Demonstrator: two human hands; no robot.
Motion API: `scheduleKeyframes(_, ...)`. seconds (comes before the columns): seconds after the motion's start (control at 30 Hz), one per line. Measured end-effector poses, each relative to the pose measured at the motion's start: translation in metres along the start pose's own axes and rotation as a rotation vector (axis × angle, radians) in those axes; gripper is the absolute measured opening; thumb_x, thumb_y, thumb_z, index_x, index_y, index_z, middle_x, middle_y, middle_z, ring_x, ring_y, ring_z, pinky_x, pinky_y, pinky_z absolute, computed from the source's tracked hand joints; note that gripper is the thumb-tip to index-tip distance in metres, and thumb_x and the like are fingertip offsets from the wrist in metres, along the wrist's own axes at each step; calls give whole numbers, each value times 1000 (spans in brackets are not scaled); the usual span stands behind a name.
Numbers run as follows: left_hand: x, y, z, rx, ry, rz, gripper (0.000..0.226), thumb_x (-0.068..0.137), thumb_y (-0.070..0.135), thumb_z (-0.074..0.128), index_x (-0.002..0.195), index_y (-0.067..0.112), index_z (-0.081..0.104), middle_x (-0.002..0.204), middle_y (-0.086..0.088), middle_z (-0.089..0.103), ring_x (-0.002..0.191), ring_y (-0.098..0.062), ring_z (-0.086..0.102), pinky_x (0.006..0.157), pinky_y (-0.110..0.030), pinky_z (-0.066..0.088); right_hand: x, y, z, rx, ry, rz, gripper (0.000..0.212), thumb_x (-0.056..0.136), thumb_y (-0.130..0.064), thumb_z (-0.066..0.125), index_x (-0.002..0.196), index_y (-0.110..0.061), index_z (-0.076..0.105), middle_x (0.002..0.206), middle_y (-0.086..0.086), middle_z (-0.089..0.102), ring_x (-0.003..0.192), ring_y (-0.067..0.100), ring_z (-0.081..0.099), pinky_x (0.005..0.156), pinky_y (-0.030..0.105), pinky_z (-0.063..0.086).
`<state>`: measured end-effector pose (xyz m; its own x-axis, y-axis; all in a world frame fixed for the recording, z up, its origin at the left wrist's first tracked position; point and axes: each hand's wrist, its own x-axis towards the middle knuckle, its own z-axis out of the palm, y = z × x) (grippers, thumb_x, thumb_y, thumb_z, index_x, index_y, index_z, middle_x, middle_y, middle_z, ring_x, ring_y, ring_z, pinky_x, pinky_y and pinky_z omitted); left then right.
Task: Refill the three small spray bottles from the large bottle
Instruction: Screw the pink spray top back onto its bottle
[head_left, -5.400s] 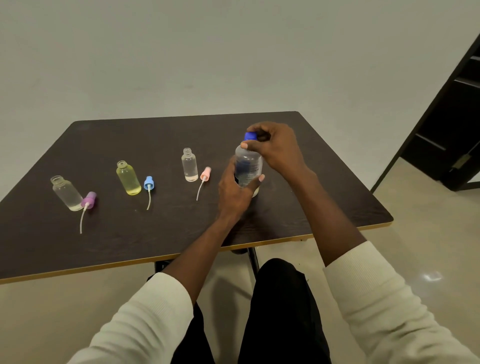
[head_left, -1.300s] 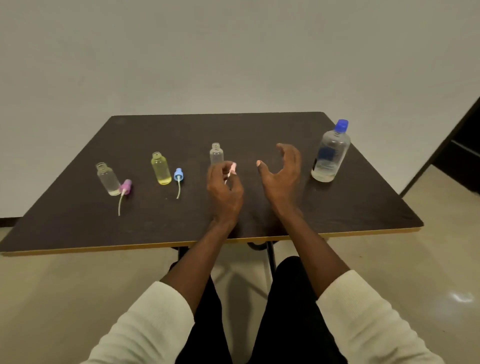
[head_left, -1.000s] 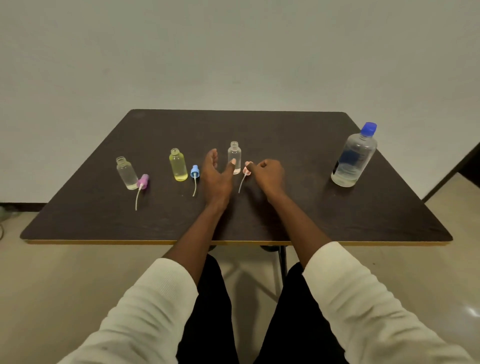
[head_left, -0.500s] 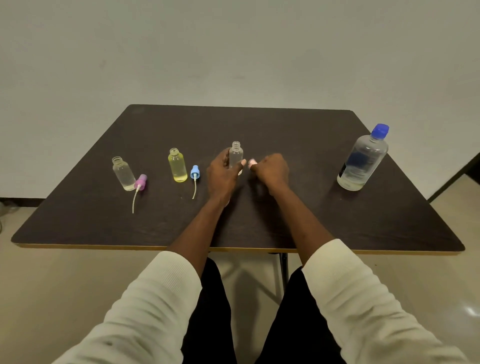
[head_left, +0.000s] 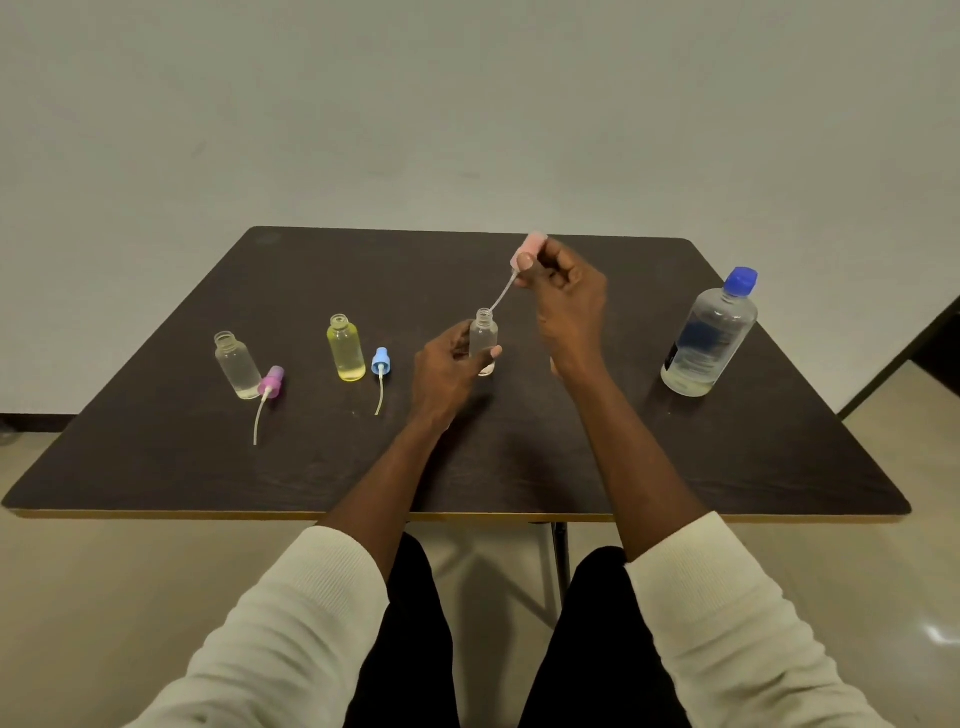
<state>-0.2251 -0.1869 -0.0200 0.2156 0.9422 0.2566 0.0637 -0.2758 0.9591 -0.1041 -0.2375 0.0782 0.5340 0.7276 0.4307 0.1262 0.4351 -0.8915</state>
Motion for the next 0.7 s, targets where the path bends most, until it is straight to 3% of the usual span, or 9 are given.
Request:
scheduleKeyframes(0.13,-1,2,0,-6,-6,4,36,85,14,80,121,16,72,97,14,75,88,8,70,72,-7,50,0,1,8,1,-19,5,5,87,-20,72,85,-25,73,79,4,69,77,14,64,85,53,55)
scheduleKeyframes(0.23,-1,1,-1,0,-6,8,35,85,15,80,119,19,72,97,14,75,90,4,71,74,-8,51,2,8,10,-68,-31,-6,5,87,-23,70,83,-20,71,80,16,68,74,16,60,79,51,54)
scheduleKeyframes(0.3,-1,1,-1,-5,-12,10,34,86,16,80,118,22,72,98,14,75,92,3,72,74,-9,51,6,12,9,-108,-26,-6,9,87,-21,69,88,-13,72,83,18,67,74,16,60,77,47,54)
scheduleKeyframes(0.47,-2,1,-1,-3,-12,21,36,85,14,80,120,19,71,95,17,74,91,5,71,77,-10,52,12,15,8,-135,-32,-7,15,88,-16,68,100,-7,72,90,4,70,81,11,65,78,29,52)
scheduleKeyframes(0.57,-2,1,0,-4,-13,25,38,85,14,80,122,18,71,96,17,74,91,5,71,77,-10,52,10,21,8,-182,-67,0,17,88,-16,68,105,-13,72,96,6,72,89,19,69,82,32,56)
scheduleKeyframes(0.7,-2,-1,-2,-10,-27,35,36,85,19,80,120,17,72,105,7,78,99,-5,73,83,-19,57,4,32,10,-260,-152,30,21,88,-12,68,108,-9,73,98,5,74,91,17,70,84,33,57)
